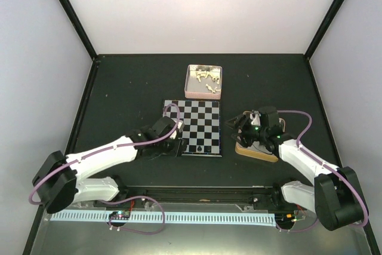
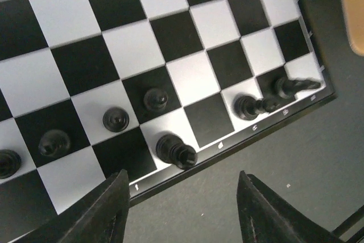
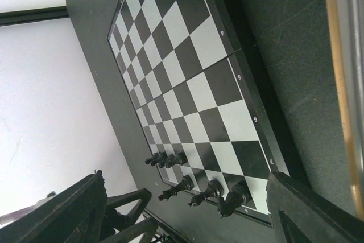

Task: Set up the chess pieces on the board
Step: Adjust the chess piece on the chessboard.

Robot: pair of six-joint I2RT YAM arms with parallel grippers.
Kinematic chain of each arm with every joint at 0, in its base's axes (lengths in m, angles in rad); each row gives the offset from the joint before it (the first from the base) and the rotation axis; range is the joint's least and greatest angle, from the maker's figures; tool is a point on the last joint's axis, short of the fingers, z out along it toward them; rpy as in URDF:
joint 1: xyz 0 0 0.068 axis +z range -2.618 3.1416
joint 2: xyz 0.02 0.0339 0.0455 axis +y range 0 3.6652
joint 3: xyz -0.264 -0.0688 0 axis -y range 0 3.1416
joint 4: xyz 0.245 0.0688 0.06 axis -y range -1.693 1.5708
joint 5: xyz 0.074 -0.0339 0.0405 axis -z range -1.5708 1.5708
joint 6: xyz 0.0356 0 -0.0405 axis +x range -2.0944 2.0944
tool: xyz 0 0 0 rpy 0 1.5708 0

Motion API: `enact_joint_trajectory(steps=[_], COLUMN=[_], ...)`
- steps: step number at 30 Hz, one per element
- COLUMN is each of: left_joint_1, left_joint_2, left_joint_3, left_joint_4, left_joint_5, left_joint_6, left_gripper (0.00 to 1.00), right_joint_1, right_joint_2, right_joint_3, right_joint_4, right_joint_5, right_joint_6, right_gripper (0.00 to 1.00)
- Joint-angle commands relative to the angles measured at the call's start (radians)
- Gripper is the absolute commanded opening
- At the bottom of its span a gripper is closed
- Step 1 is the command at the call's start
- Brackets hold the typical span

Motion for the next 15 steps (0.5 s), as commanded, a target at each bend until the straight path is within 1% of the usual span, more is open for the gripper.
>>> enact_joint_trajectory(steps=[1, 5, 13, 15], left_joint_1=[0.020, 0.027, 0.044, 0.045], left_joint_2=[0.076, 0.138, 0.184, 0.196], left_joint_3=[0.059, 0.085, 0.101, 0.110], left_joint_4=[-0.077, -0.077, -0.049, -0.045], left_joint_5=[0.071, 0.080, 0.111, 0.118], left_joint_6=[-0.035, -0.027, 0.000, 0.008], left_gripper=[0.49, 0.41, 0.39, 0.34], right_joint_1=[-0.003, -0.003, -0.002, -0.003], right_joint_2=[0.001, -0.002, -0.005, -0.008], right_joint_3=[-0.011, -0.013, -0.017, -0.016], right_joint_4=[0.038, 0.039, 0.054, 0.054], right_joint_5=[-0.014, -0.013, -0.016, -0.015], right_joint_6=[0.001, 0.003, 0.013, 0.013], right_gripper=[0.77, 0.77, 0.77, 0.77])
